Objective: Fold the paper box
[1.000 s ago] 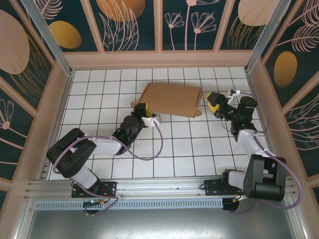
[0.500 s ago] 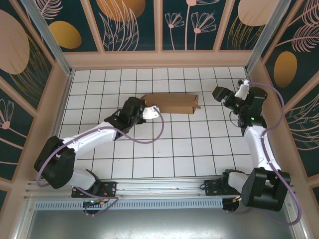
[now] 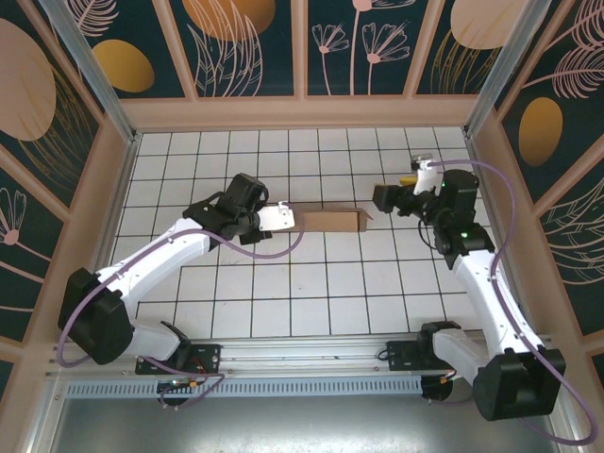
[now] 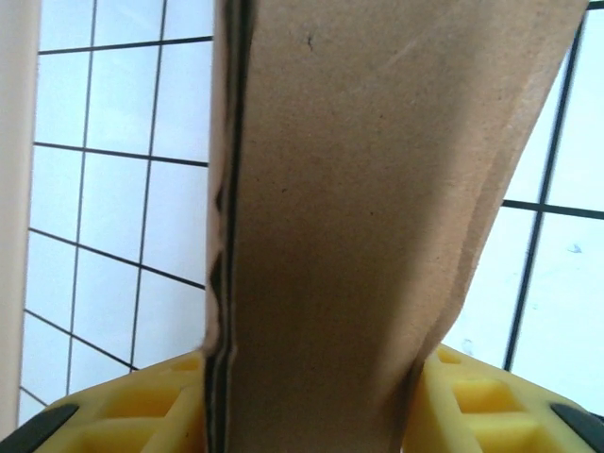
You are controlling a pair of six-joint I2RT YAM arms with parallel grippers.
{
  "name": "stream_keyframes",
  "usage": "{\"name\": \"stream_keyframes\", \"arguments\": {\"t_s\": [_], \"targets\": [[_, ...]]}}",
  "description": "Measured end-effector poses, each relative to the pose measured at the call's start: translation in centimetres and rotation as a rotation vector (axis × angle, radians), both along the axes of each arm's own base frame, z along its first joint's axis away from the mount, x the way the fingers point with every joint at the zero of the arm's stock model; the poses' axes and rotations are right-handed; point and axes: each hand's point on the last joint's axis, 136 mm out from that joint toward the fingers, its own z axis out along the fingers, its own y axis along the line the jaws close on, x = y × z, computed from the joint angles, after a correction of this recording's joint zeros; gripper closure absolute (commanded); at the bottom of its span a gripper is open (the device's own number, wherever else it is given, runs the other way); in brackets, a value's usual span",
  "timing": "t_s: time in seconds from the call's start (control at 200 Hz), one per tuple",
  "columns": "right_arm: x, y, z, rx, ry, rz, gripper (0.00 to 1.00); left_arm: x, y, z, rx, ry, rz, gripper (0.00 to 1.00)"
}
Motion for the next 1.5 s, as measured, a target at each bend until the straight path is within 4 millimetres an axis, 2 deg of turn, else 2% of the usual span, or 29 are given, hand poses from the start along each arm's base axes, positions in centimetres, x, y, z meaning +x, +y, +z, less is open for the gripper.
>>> {"name": "stream_keyframes", "arguments": {"t_s": [0.175, 0.255, 0.46, 0.586, 0.681, 1.056, 1.231, 1.376, 1.446, 1.501], "targets": [[-1.7, 2.0, 1.2, -0.103, -0.071, 0.102, 0.25, -0.3, 0.5, 0.7, 0.035, 0.095, 0.004, 0.59], [-2.3, 2.8, 1.5, -0.152, -0.085, 0.142, 0.27, -0.3, 0.6, 0.7, 0.058, 0.136, 0.008, 0.59], [-3.1, 5.0, 0.0, -0.28, -0.026, 0.227, 0.39, -0.4, 0.6, 0.3, 0.094, 0.2, 0.002, 0.59], [-3.0, 5.0, -0.7, -0.335, 0.017, 0.246, 0.44, -0.1, 0.5, 0.3, 0.097, 0.222, 0.002, 0.6], [-2.9, 4.8, -1.1, -0.372, 0.027, 0.256, 0.56, 0.4, 0.0, 0.3, 0.099, 0.242, -0.001, 0.61], [-2.5, 3.9, -3.8, -0.471, 0.105, 0.25, 0.58, 0.9, -0.5, 0.2, 0.101, 0.262, -0.006, 0.6], [-2.4, 3.7, -3.9, -0.492, 0.095, 0.25, 0.75, 1.2, -0.9, 0.1, 0.098, 0.273, -0.01, 0.6], [-2.3, 3.7, -4.3, -0.503, 0.103, 0.258, 0.77, 1.4, -1.2, 0.1, 0.092, 0.278, -0.014, 0.6], [-2.3, 3.7, -4.5, -0.508, 0.109, 0.261, 0.69, 1.4, -1.3, 0.1, 0.089, 0.279, -0.016, 0.6], [-2.4, 3.6, -4.6, -0.516, 0.11, 0.266, 0.67, 1.4, -1.3, 0.1, 0.089, 0.279, -0.016, 0.6]]}}
